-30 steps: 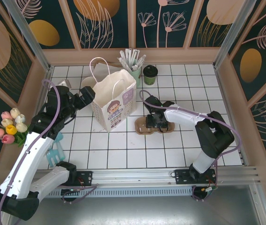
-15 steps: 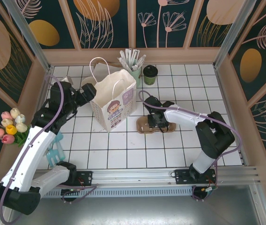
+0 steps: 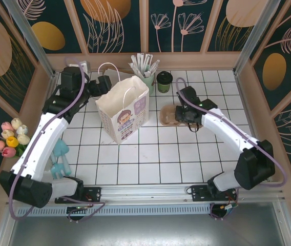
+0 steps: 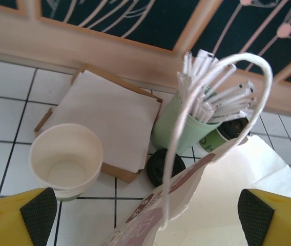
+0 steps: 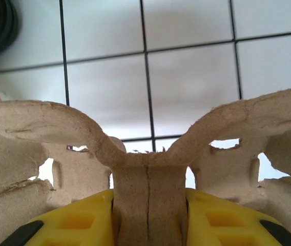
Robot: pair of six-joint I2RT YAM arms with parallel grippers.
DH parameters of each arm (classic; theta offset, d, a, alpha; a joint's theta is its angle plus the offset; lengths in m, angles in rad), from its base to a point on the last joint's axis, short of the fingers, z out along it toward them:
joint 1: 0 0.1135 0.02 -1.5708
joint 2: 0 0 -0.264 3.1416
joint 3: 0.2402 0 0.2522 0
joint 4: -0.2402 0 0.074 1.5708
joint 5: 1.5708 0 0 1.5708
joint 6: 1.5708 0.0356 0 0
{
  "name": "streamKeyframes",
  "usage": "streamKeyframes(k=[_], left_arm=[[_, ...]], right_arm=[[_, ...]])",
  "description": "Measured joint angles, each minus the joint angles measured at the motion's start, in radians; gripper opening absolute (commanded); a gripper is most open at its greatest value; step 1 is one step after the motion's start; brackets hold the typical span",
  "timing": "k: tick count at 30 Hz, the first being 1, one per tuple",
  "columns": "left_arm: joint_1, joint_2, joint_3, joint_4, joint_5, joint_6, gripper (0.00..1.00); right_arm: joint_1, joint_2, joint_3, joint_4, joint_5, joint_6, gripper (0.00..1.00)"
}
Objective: Pack the takeout coffee
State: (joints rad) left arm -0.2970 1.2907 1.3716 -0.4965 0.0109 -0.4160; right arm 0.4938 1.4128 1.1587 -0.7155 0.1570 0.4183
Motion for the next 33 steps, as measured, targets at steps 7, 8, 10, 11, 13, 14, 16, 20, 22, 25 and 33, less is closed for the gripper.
streamKeyframes(k=[7, 8, 10, 11, 13, 14, 16, 20, 22, 25, 33], left_arm=[[0.0, 0.105, 0.035, 0.009, 0.096, 0.135, 0.84], [0.0, 0.112, 0.035, 0.009, 0.109, 0.154, 0.84], [0.0, 0.115, 0.031, 0.015, 0.126, 0.188, 0.85], [0.0, 0.112, 0.027, 0.022, 0.138, 0.209, 0.85], [0.0, 0.107, 0.017, 0.03, 0.161, 0.256, 0.85], [0.0, 0.105, 0.011, 0.029, 0.17, 0.28, 0.84], [0.0, 0.105, 0.004, 0.028, 0.175, 0.322, 0.84], [0.0, 0.105, -0.005, 0.025, 0.165, 0.387, 0.69], [0.0, 0.105, -0.007, 0.023, 0.165, 0.411, 0.6], [0.0, 0.106, -0.008, 0.024, 0.18, 0.446, 0.57], [0.0, 0.129, -0.009, 0.021, 0.198, 0.507, 0.47]], right_arm=[[-0.015, -0.046, -0.001, 0.0, -0.01, -0.001, 0.33], [-0.015, -0.054, -0.003, 0.0, -0.013, 0.0, 0.33], [-0.015, -0.068, -0.006, 0.0, -0.018, 0.003, 0.33], [-0.015, -0.073, -0.008, 0.0, -0.02, 0.005, 0.33], [-0.015, -0.077, -0.01, 0.0, -0.024, 0.006, 0.33], [-0.015, -0.077, -0.01, 0.0, -0.024, 0.006, 0.33], [-0.015, -0.077, -0.011, 0.0, -0.027, 0.006, 0.33], [-0.015, -0.077, -0.01, 0.0, -0.028, 0.006, 0.32], [-0.015, -0.077, -0.009, 0.0, -0.032, 0.006, 0.32], [-0.016, -0.077, 0.007, -0.005, -0.035, 0.006, 0.32], [-0.078, -0.08, 0.19, -0.036, -0.087, -0.008, 0.32]])
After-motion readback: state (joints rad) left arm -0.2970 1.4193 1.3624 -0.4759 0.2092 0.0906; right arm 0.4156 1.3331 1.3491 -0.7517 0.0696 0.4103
